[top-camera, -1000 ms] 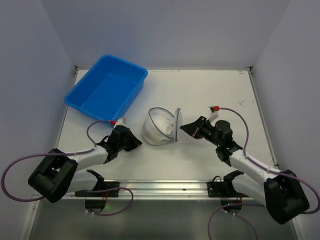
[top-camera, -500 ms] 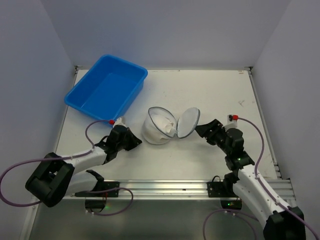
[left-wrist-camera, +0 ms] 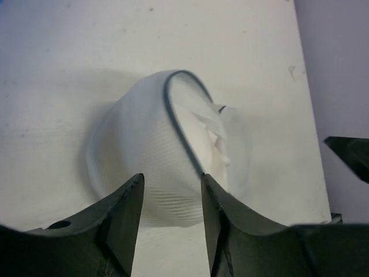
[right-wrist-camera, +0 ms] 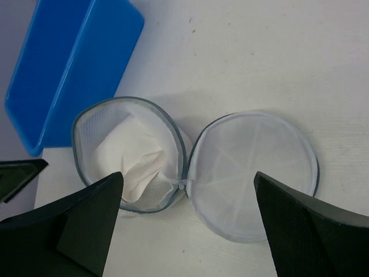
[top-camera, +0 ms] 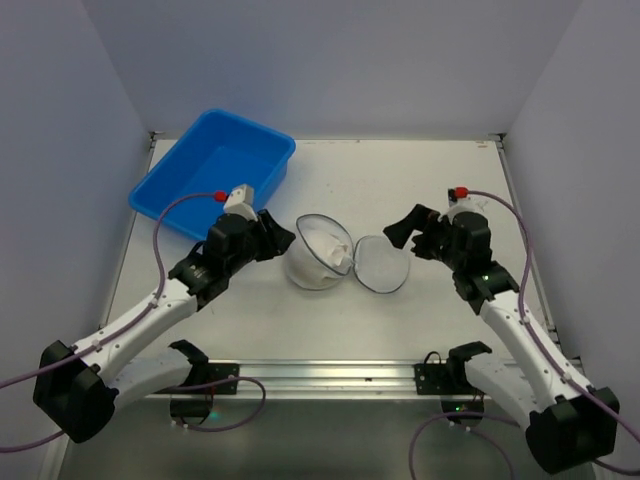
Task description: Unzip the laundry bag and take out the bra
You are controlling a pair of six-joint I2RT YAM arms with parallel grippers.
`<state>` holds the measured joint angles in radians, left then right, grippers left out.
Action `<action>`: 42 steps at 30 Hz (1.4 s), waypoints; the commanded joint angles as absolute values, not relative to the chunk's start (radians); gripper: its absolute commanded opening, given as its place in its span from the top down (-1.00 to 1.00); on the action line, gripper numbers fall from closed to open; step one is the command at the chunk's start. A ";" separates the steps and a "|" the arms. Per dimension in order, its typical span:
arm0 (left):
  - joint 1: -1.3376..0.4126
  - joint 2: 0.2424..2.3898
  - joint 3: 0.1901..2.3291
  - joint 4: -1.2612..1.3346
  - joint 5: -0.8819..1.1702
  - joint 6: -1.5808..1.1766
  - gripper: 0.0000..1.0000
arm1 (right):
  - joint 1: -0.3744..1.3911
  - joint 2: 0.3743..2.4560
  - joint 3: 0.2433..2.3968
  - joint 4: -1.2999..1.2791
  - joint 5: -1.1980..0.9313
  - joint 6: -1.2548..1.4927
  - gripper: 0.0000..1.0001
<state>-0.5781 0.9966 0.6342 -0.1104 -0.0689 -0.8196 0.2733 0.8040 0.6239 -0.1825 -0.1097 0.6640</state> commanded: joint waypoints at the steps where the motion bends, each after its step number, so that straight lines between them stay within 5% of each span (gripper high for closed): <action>1: -0.627 1.055 0.776 -0.160 -0.103 -0.707 0.01 | 0.278 0.940 0.727 -0.133 -0.303 0.549 -0.92; 12: -0.732 1.364 1.034 -0.152 -0.092 -0.658 -0.19 | 0.342 1.625 1.052 -0.055 -0.577 0.431 -0.75; 19: -0.744 1.471 1.083 -0.169 -0.095 -0.643 -0.19 | 0.379 1.795 1.094 0.032 -0.623 0.462 -0.57; 21: -0.744 1.471 1.072 -0.169 -0.098 -0.650 -0.18 | 0.379 1.796 1.085 0.055 -0.620 0.465 -0.40; 28: -0.744 1.447 1.011 -0.178 -0.121 -0.650 -0.18 | 0.380 1.689 1.039 0.086 -0.614 0.460 0.75; 31: -0.744 1.434 0.991 -0.179 -0.118 -0.653 -0.18 | 0.391 1.632 1.023 0.065 -0.595 0.443 1.00; 38: -0.746 1.408 0.989 -0.184 -0.127 -0.605 -0.23 | 0.471 1.490 0.977 0.003 -0.514 0.431 1.00; 42: -0.749 1.420 0.999 -0.204 -0.169 -0.584 -0.42 | 0.492 1.460 0.971 0.000 -0.499 0.436 1.00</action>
